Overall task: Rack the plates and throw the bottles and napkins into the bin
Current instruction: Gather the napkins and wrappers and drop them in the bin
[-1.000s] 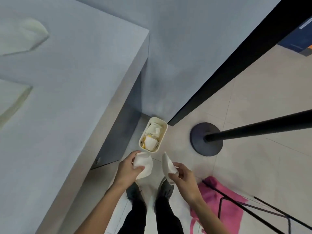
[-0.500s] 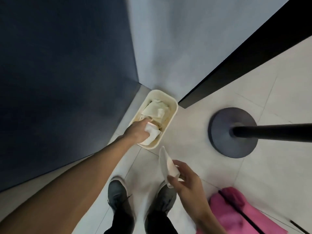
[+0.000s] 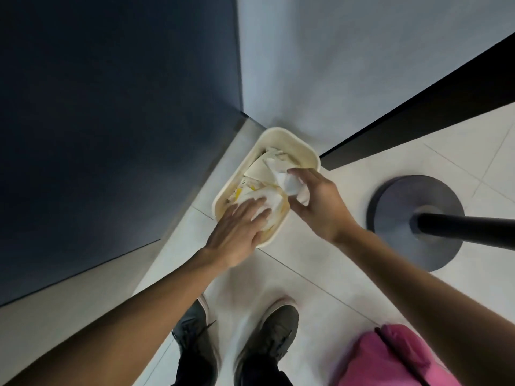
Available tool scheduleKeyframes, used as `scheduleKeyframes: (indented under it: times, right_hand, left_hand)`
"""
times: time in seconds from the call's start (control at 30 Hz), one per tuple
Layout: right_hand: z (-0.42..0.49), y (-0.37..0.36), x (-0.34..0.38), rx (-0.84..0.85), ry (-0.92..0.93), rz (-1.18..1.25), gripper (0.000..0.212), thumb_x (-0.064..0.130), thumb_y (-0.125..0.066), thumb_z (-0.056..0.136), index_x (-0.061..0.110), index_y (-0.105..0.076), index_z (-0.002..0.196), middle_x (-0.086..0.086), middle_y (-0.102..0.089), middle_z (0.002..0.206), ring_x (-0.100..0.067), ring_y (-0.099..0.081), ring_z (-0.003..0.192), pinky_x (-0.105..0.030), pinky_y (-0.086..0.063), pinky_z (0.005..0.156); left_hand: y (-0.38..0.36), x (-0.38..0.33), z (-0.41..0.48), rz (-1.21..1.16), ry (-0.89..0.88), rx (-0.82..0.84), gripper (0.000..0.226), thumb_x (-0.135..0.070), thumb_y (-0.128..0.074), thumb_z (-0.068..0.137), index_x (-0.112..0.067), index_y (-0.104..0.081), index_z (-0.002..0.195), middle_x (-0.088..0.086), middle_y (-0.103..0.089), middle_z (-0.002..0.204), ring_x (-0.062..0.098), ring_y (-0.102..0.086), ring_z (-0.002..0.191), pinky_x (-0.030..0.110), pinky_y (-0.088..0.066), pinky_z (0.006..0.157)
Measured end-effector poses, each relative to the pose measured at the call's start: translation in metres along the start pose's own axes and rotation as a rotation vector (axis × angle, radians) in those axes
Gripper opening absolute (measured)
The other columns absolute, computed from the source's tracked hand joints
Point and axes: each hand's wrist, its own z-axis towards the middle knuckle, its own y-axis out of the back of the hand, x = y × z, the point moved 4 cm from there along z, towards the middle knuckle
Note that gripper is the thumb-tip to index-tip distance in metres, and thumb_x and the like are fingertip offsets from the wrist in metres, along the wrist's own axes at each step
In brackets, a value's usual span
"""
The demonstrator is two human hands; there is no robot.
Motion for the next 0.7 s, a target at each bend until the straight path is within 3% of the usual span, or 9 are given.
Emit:
scheduleKeyframes:
  times: [0.03, 0.1, 0.2, 0.3, 0.4, 0.53, 0.63, 0.7]
  right_hand:
    - [0.015, -0.005, -0.002, 0.035, 0.002, -0.076, 0.051, 0.012, -0.068, 0.084, 0.013, -0.054, 0.132, -0.009, -0.059, 0.128, -0.031, -0.059, 0.109, -0.037, -0.052, 0.088]
    - [0.040, -0.014, -0.006, 0.101, 0.009, -0.236, 0.051, 0.013, -0.063, 0.086, 0.013, -0.050, 0.135, -0.011, -0.055, 0.130, -0.034, -0.057, 0.111, -0.040, -0.052, 0.083]
    - [0.067, -0.031, -0.014, 0.192, -0.021, -0.417, 0.049, 0.010, -0.059, 0.089, 0.009, -0.044, 0.136, -0.015, -0.051, 0.126, -0.037, -0.055, 0.110, -0.038, -0.045, 0.076]
    - [0.083, -0.057, -0.025, 0.284, -0.095, -0.514, 0.045, 0.011, -0.056, 0.093, 0.006, -0.038, 0.134, -0.020, -0.049, 0.123, -0.041, -0.055, 0.110, -0.042, -0.046, 0.081]
    - [0.094, -0.082, -0.032, 0.300, -0.116, -0.612, 0.034, 0.011, -0.049, 0.097, 0.006, -0.043, 0.130, -0.019, -0.052, 0.122, -0.039, -0.053, 0.113, -0.041, -0.041, 0.076]
    - [0.109, -0.086, -0.035, 0.366, -0.162, -0.629, 0.034, 0.019, -0.044, 0.100, 0.008, -0.045, 0.132, -0.017, -0.052, 0.126, -0.035, -0.052, 0.114, -0.037, -0.039, 0.080]
    - [0.113, -0.069, -0.031, 0.450, -0.213, -0.643, 0.045, 0.021, -0.043, 0.097, 0.012, -0.038, 0.141, -0.016, -0.049, 0.132, -0.038, -0.050, 0.120, -0.041, -0.044, 0.091]
    - [0.107, -0.053, -0.023, 0.433, -0.211, -0.625, 0.056, 0.023, -0.046, 0.096, 0.015, -0.028, 0.148, -0.015, -0.046, 0.138, -0.037, -0.046, 0.126, -0.043, -0.043, 0.095]
  left_hand:
    - [-0.006, 0.000, 0.001, 0.013, 0.035, 0.086, 0.054, -0.033, -0.043, 0.102, -0.021, -0.031, 0.153, 0.003, -0.013, 0.165, 0.025, -0.018, 0.150, 0.046, -0.021, 0.120]
    - [-0.012, 0.001, 0.006, 0.042, 0.092, 0.166, 0.057, -0.044, -0.027, 0.106, -0.024, -0.015, 0.158, -0.003, 0.005, 0.166, 0.020, -0.001, 0.153, 0.045, -0.008, 0.122]
    - [-0.019, -0.002, 0.009, 0.064, 0.129, 0.196, 0.060, -0.048, -0.017, 0.105, -0.022, -0.010, 0.159, -0.003, 0.011, 0.166, 0.019, 0.006, 0.153, 0.047, -0.006, 0.122]
    - [-0.028, -0.001, 0.014, 0.048, 0.185, 0.283, 0.060, -0.048, -0.012, 0.105, -0.021, -0.008, 0.158, -0.004, 0.014, 0.165, 0.020, 0.009, 0.153, 0.047, -0.003, 0.122]
    - [-0.035, 0.004, 0.028, 0.051, 0.224, 0.352, 0.060, -0.048, -0.013, 0.105, -0.021, -0.008, 0.158, -0.004, 0.012, 0.166, 0.019, 0.008, 0.153, 0.049, -0.001, 0.122]
    - [-0.039, 0.008, 0.036, 0.033, 0.261, 0.429, 0.060, -0.045, -0.017, 0.105, -0.019, -0.010, 0.158, -0.004, 0.010, 0.166, 0.021, 0.008, 0.153, 0.051, -0.004, 0.122]
    - [-0.031, 0.005, 0.032, 0.084, 0.211, 0.457, 0.059, -0.042, -0.022, 0.105, -0.016, -0.010, 0.158, -0.001, 0.013, 0.165, 0.023, 0.009, 0.153, 0.053, -0.005, 0.121]
    - [-0.019, 0.001, 0.026, 0.122, 0.160, 0.418, 0.055, -0.036, -0.029, 0.105, -0.015, -0.021, 0.155, 0.002, 0.009, 0.166, 0.023, 0.002, 0.153, 0.053, -0.009, 0.120]
